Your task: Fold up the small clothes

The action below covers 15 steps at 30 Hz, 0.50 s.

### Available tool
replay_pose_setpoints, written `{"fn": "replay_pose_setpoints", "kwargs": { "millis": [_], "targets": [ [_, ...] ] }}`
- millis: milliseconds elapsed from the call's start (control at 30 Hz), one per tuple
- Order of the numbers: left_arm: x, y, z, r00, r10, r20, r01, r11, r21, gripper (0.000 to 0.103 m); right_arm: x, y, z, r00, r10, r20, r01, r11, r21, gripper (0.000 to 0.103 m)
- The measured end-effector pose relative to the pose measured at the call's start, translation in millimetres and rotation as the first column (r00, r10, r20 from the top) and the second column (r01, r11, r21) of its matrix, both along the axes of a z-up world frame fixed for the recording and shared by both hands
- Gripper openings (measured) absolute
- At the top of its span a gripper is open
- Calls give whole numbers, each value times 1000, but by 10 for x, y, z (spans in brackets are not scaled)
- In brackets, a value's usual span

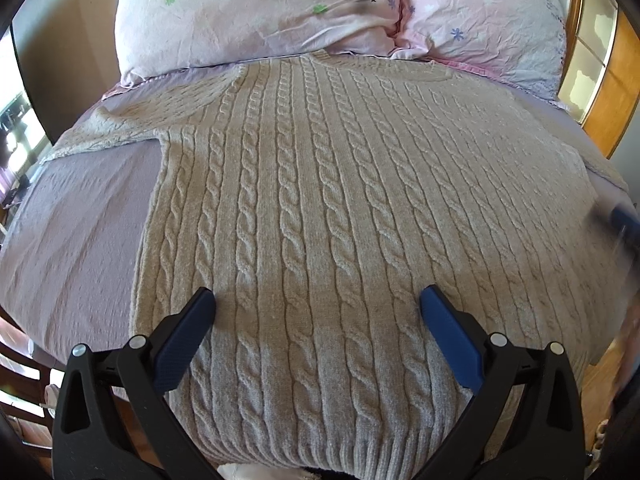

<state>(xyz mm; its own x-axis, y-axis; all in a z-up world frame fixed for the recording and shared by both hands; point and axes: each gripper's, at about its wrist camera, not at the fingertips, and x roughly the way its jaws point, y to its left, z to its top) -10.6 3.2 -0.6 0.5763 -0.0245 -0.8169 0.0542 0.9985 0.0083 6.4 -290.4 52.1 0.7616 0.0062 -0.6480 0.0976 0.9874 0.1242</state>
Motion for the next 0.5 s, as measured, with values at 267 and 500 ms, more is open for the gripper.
{"fn": "replay_pose_setpoints", "kwargs": {
  "millis": [267,500],
  "targets": [
    [200,600,230,996,18,85,14,935,-355,101,142,-2635,-91,810,-567,-152,561,672,484,59],
    [293,1221,432,959,154,238,-50,919,-391,101,135,-3385,-496,707,-655,-267,654,462,599,53]
  ]
}}
